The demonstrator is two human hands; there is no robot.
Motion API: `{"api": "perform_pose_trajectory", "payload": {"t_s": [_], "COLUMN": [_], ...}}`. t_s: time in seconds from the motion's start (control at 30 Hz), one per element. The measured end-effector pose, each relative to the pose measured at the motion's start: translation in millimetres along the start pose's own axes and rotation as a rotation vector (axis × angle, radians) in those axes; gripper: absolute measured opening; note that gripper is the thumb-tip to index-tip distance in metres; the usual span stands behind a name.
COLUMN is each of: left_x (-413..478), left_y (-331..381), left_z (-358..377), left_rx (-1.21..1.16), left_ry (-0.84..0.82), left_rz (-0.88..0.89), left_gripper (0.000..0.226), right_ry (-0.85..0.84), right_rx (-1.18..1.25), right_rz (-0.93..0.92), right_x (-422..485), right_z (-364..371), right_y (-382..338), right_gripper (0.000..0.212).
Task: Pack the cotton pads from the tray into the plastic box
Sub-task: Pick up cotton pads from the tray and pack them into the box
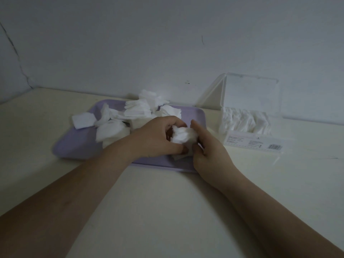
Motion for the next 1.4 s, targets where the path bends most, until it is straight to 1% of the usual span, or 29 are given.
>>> {"api": "perform_pose_trajectory", "payload": {"t_s": [0.07,0.13,0.17,0.27,0.37,0.47,0.67,0.83,0.93,0.97,1.0,1.07,1.1,1.17,1.27,1.3,1.4], "left_x": [0.0,0.5,1.3,3.9,4.1,3.9,0.2,1.0,1.7,1.6,1.3,2.3,2.9,1.9,-3.5,-4.5,-4.0], "left_y": [-2.6,-4.3,-5.5,-9.2,-10.5,-9.0,-5.1,0.4,-4.7,-5.7,-5.7,-4.1,-4.1,-3.1,-0.6,0.8,4.8], "left_z": [-2.2,-3.5,-4.0,-4.2,-2.9,-5.1,-11.9,-1.0,-5.4,-6.5,-6.3,-4.2,-3.8,-7.4,-16.5,-17.3,-15.4], "left_rx": [0.016,0.009,0.006,-0.004,-0.069,-0.098,-0.148,-0.161,-0.126,-0.101,-0.067,0.001,0.011,-0.008,0.017,0.035,0.028], "left_ry": [0.017,0.041,0.059,0.114,0.129,0.161,0.117,0.102,0.047,0.021,0.000,0.008,0.024,-0.008,-0.173,-0.184,-0.117], "left_rz": [-0.015,-0.029,-0.045,-0.113,-0.105,-0.069,0.018,0.014,-0.044,-0.050,-0.040,-0.007,-0.005,-0.016,-0.018,-0.018,-0.003], "left_gripper": [0.075,0.081,0.077,0.050,0.030,0.025,0.021,0.031,0.063,0.069,0.065,0.040,0.033,0.035,0.040,0.038,0.030], "right_ry": [0.041,0.098,0.120,0.150,0.124,0.086,0.112,0.080,0.067,0.053,0.043,0.059,0.089,0.153,0.170,0.156,0.075], "right_rx": [0.014,0.051,0.065,0.094,0.103,0.070,0.028,-0.032,-0.046,-0.047,-0.045,-0.023,-0.008,0.010,0.035,0.029,0.007], "right_rz": [-0.005,0.001,0.005,0.006,0.017,0.025,0.018,-0.030,-0.049,-0.053,-0.059,-0.057,-0.045,-0.004,0.038,0.037,0.011], "right_x": [-0.3,0.0,0.6,1.3,0.6,0.5,1.2,0.0,0.2,0.3,0.4,0.8,1.2,2.2,2.3,1.7,-0.5], "right_z": [-1.5,-3.8,-4.8,-6.9,-7.2,-7.4,-6.3,-4.4,-5.6,-5.6,-5.3,-4.6,-5.0,-6.6,-8.9,-8.9,-8.9], "right_y": [-2.0,-4.4,-5.2,-7.1,-7.3,-5.0,-3.0,-5.6,-5.4,-5.3,-5.4,-5.4,-5.1,-4.1,-3.5,-4.1,-5.8], "right_gripper": [0.057,0.053,0.051,0.048,0.052,0.057,0.051,0.048,0.052,0.054,0.055,0.055,0.054,0.053,0.050,0.050,0.055]}}
Point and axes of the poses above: each hand's wrist, its own x-axis towards the middle knuckle, its own z-axis out of the palm, y = z × x, the point moved 1 cm from there along x, towards the middle knuckle, and after that the axes turned 10 degrees about x, right-handed, at the moved point
